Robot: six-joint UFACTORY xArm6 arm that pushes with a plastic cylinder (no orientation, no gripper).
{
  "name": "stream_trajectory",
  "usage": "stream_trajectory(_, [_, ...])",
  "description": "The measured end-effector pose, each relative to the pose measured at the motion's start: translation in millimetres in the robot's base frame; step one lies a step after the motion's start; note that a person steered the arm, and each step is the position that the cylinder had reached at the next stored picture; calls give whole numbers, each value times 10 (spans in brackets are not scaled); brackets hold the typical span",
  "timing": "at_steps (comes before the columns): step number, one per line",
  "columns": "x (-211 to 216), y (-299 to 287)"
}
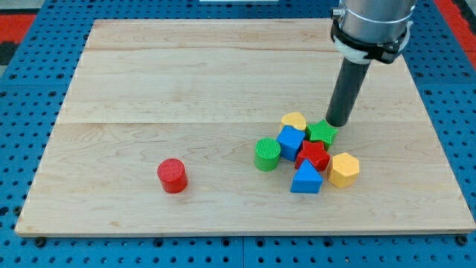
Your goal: Separate green star and red star
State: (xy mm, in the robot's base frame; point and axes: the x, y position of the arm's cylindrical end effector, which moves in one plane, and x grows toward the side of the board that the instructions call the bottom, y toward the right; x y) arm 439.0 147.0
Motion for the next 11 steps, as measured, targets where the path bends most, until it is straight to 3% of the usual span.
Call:
stream_trajectory(4, [-96, 149])
stream_trajectory(6, [497, 335])
stream_trajectory(9, [576, -638])
stream_trajectory(11, [384, -852])
